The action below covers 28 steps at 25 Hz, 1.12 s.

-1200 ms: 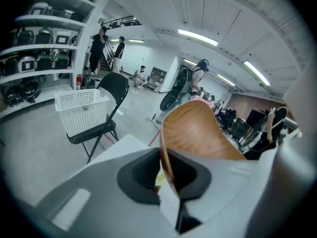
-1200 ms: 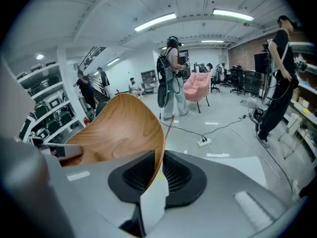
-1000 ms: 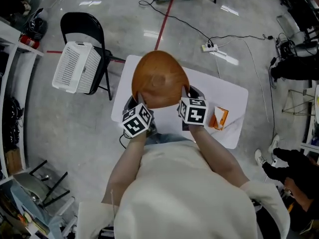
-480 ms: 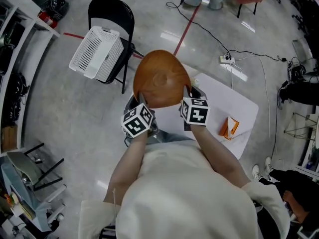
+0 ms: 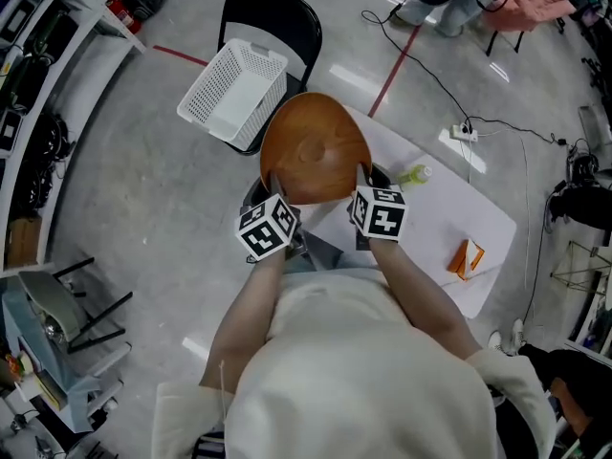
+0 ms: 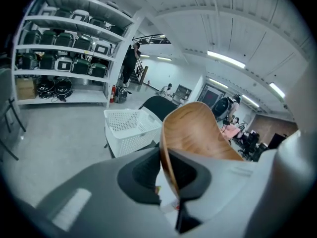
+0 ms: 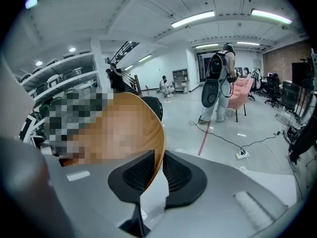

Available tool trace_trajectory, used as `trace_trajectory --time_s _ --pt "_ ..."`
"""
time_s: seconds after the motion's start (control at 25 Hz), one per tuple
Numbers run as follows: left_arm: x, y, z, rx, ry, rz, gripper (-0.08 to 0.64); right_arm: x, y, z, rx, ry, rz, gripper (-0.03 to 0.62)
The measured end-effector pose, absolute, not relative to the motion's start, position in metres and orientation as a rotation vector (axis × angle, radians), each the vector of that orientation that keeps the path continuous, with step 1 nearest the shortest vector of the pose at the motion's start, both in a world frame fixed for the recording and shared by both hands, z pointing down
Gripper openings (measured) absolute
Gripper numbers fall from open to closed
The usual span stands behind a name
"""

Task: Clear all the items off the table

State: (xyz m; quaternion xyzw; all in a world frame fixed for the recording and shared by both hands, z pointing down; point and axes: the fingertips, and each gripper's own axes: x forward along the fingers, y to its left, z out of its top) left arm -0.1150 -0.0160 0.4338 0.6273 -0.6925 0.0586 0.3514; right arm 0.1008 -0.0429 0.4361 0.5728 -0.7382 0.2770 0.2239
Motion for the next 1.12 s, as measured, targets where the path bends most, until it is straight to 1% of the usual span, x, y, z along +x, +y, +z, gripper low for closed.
trace_trajectory --time_s 0.36,0.68,0.92,1.12 --pt "-0.218 -0.016 0.432 1.563 -1.838 0.119 0.026 -0.005 -0.058 0.43 1.516 -2.089 0.74 0.046" --pt "-0.294 -0.01 0.428 1.538 -1.863 0.102 0.026 -0.081 -0.058 0.428 1.484 -2.111 0.735 0.045" --pt "-0.338 -0.001 0.434 1.506 -1.876 0.092 0.026 -0.127 -0.055 0.433 1.452 -2.12 0.726 0.045" --pt "-0.359 0.001 0.435 1.485 -1.88 0.071 0.026 -0.149 -0.057 0.433 1.434 -2.126 0.712 0.044"
